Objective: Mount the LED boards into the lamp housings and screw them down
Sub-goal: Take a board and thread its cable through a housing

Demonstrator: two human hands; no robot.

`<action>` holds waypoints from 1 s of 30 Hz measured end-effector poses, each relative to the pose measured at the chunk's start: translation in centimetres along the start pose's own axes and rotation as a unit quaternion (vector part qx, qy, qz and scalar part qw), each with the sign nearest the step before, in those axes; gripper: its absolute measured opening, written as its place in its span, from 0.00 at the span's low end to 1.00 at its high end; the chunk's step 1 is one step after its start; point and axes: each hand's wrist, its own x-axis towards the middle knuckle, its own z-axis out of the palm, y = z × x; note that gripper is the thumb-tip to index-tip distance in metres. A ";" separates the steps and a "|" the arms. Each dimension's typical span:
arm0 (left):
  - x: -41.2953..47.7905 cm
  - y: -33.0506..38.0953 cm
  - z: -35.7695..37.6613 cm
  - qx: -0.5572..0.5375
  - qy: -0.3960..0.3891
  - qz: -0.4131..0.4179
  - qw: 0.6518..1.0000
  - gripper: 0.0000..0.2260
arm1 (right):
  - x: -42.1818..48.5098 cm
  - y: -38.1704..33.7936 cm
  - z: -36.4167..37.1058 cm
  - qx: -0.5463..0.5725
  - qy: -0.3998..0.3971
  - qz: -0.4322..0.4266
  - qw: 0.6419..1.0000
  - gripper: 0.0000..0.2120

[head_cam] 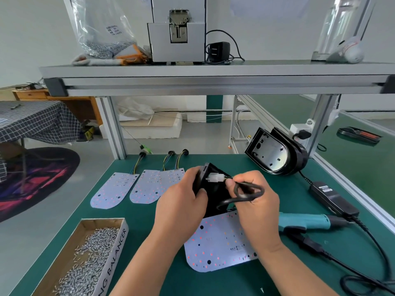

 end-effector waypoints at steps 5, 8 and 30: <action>-0.1 0.3 -0.3 -0.043 -0.018 -0.022 0.999 0.26 | -0.5 0.4 0.7 -0.045 -0.015 -0.092 0.995 0.07; 0.0 0.2 -0.1 -0.055 -0.014 -0.027 0.998 0.26 | -0.1 0.4 0.2 -0.086 -0.021 -0.113 0.990 0.07; -0.5 0.6 -0.2 -0.047 -0.031 0.014 0.998 0.26 | -0.4 0.8 0.1 -0.067 -0.081 -0.034 0.994 0.18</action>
